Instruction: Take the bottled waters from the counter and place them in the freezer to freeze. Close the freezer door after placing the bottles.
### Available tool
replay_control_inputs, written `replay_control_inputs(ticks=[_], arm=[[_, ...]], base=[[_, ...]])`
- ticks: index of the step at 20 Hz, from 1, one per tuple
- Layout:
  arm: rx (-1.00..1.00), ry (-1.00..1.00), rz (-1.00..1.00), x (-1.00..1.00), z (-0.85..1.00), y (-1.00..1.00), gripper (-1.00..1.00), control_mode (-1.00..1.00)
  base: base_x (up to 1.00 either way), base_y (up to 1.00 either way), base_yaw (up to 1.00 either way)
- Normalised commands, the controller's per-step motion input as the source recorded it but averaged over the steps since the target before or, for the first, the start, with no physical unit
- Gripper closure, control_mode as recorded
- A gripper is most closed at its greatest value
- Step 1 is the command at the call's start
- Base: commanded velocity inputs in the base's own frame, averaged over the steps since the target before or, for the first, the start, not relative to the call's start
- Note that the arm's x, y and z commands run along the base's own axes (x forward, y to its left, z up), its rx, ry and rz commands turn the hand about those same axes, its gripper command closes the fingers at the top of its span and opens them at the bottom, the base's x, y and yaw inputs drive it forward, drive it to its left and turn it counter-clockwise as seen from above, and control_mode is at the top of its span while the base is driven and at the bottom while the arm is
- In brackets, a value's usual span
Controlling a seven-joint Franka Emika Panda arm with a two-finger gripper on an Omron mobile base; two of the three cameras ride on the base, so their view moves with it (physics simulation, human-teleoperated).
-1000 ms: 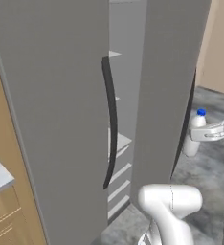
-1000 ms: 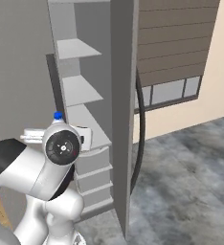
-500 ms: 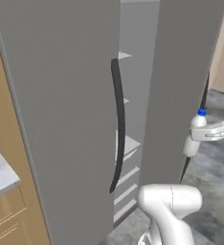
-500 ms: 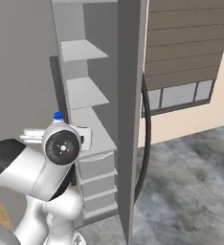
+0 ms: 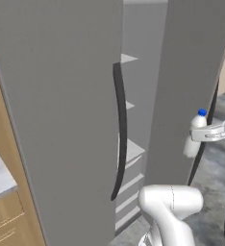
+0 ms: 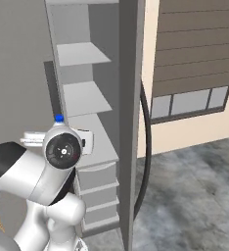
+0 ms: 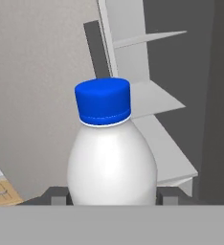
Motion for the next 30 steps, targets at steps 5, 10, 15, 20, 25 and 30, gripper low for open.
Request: replay_control_inputs(ticks=[5,10,15,20,25,30], arm=[[0.00,0.00,0.00,0.00,0.00,0.00,1.00,1.00],[0.00,0.00,0.00,0.00,0.00,0.00,1.00,1.00],[0.00,0.00,0.00,0.00,0.00,0.00,1.00,1.00],[0.00,0.00,0.00,0.00,0.00,0.00,1.00,1.00],[0.00,0.00,0.00,0.00,0.00,0.00,1.00,1.00],[0.00,0.00,0.00,0.00,0.00,0.00,1.00,1.00]], base=[[0.02,-0.35,0.11],[0.33,-0.05,0.03],[0.53,-0.06,0.01],[0.46,-0.23,0.05],[0.16,-0.40,0.08],[0.27,-0.19,0.07]])
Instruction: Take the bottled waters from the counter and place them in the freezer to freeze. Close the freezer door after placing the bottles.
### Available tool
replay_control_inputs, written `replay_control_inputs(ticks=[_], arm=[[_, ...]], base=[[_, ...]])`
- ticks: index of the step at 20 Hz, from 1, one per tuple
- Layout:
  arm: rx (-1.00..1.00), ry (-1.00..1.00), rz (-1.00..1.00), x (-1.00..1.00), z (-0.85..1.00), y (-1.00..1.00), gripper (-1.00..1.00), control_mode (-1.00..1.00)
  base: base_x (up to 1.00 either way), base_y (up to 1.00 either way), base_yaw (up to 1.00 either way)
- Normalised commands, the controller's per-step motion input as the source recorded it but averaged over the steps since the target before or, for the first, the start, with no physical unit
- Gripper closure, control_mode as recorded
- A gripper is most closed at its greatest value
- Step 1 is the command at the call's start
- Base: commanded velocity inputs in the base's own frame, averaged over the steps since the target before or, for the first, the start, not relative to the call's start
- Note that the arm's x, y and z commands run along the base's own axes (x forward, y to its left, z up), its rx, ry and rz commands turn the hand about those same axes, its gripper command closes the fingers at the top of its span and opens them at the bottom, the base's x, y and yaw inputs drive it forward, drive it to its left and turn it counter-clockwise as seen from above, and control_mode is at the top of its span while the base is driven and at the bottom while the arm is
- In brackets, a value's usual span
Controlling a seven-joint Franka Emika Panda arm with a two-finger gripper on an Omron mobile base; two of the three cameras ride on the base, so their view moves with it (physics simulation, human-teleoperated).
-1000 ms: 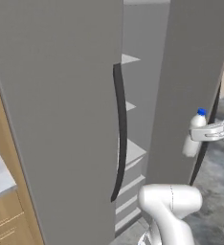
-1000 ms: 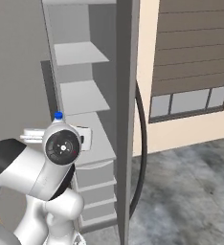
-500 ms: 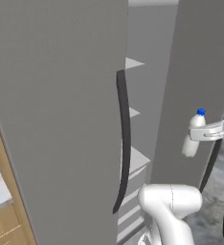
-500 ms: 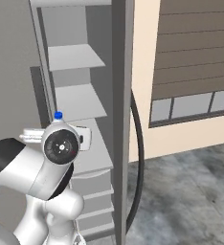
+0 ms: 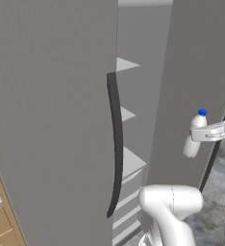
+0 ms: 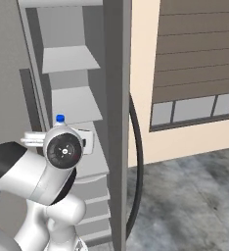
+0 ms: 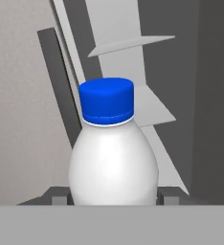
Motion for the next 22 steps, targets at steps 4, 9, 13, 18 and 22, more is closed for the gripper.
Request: replay_control_inputs(ticks=[4,9,13,18,22], arm=[[0.00,0.00,0.00,0.00,0.00,0.00,1.00,1.00],[0.00,0.00,0.00,0.00,0.00,0.00,1.00,1.00],[0.00,0.00,0.00,0.00,0.00,0.00,1.00,1.00],[0.00,0.00,0.00,0.00,0.00,0.00,1.00,1.00],[0.00,0.00,0.00,0.00,0.00,0.00,1.00,1.00]], base=[[0.28,0.00,0.05],[0.36,0.00,0.01],[0.68,0.09,0.08],[0.55,0.22,0.10],[0.40,0.28,0.07]])
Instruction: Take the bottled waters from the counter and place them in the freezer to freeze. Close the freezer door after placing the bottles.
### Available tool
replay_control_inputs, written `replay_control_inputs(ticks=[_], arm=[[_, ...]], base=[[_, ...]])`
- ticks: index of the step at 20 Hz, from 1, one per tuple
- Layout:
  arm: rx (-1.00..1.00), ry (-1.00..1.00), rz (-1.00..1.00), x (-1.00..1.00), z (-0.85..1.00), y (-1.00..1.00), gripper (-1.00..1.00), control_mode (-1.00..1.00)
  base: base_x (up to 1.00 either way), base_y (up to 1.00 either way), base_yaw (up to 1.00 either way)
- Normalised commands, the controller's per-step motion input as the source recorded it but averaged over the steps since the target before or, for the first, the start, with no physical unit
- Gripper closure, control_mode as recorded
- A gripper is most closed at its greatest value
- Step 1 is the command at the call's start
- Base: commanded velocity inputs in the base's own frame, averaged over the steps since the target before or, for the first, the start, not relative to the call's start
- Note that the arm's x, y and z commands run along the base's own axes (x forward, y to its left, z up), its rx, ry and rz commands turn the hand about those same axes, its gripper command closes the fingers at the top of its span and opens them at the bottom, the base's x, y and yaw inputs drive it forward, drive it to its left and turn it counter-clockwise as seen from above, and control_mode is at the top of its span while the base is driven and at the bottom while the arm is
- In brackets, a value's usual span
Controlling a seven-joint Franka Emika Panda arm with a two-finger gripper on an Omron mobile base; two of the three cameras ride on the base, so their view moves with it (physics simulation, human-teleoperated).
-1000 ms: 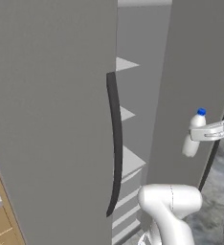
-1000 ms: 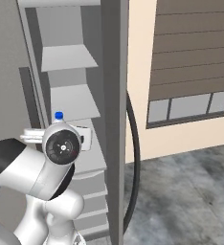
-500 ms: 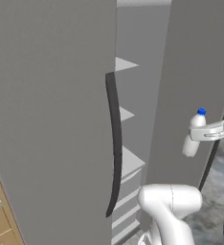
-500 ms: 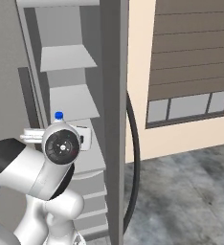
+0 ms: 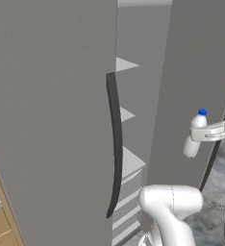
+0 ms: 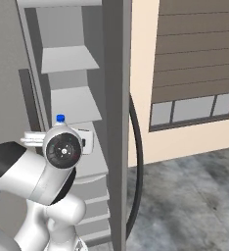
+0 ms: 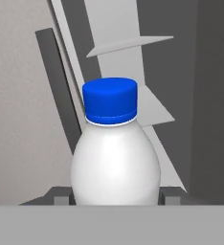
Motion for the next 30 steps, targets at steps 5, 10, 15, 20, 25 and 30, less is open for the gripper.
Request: replay_control_inputs(ticks=[5,10,15,20,25,30], arm=[[0.00,0.00,0.00,0.00,0.00,0.00,1.00,1.00],[0.00,0.00,0.00,0.00,0.00,0.00,1.00,1.00],[0.00,0.00,0.00,0.00,0.00,0.00,1.00,1.00],[0.00,0.00,0.00,0.00,0.00,0.00,1.00,1.00],[-0.04,-0.04,0.01,-0.14,0.05,0.13,1.00,-1.00],[-0.13,-0.04,0.00,-0.09,0.16,0.35,1.00,-1.00]], base=[[0.43,0.41,0.05],[0.38,0.10,0.05],[0.17,0.00,0.05],[0.00,0.05,0.04],[0.00,0.04,0.00],[0.00,0.00,0.00]])
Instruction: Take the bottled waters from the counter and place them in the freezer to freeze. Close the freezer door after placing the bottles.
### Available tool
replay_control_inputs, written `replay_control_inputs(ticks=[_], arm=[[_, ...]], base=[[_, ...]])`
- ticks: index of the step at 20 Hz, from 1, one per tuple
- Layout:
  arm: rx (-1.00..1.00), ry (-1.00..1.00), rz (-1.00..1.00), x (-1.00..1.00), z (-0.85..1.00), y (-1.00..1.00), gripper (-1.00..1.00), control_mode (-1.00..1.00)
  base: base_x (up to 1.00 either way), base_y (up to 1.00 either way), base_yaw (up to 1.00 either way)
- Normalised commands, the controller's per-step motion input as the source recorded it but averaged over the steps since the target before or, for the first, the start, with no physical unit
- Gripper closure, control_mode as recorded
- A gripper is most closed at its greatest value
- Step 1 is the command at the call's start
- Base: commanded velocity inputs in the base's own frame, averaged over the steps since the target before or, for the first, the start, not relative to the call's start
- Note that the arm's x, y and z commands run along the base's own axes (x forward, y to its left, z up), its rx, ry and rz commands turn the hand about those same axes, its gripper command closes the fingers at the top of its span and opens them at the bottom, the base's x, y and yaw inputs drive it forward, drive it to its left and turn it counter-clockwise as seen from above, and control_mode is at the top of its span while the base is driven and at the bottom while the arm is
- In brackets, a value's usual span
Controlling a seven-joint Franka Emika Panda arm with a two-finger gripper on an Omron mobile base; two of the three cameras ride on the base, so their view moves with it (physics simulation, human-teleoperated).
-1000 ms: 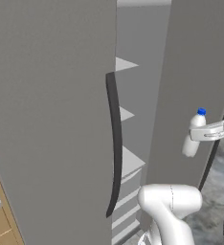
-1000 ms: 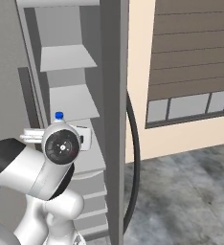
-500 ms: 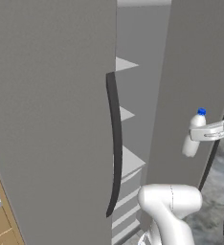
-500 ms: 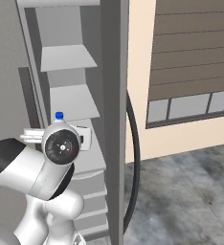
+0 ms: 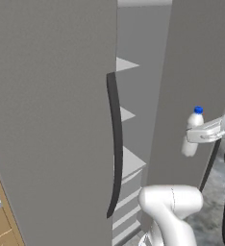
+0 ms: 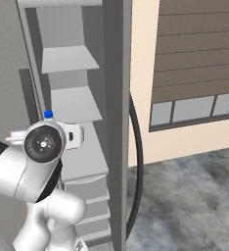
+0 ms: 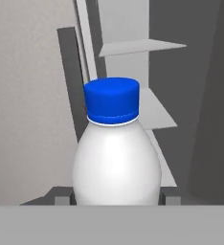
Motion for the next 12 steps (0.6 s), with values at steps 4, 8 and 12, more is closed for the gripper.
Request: replay_control_inputs(ticks=[4,8,12], arm=[[-0.19,-0.01,0.00,0.30,0.16,0.57,1.00,-1.00],[-0.04,-0.01,0.00,0.63,0.18,0.40,1.00,-1.00],[0.05,-0.06,0.01,0.70,0.02,-0.03,1.00,-1.00]], base=[[0.00,0.00,0.00],[0.00,0.00,0.00],[0.00,0.00,0.00]])
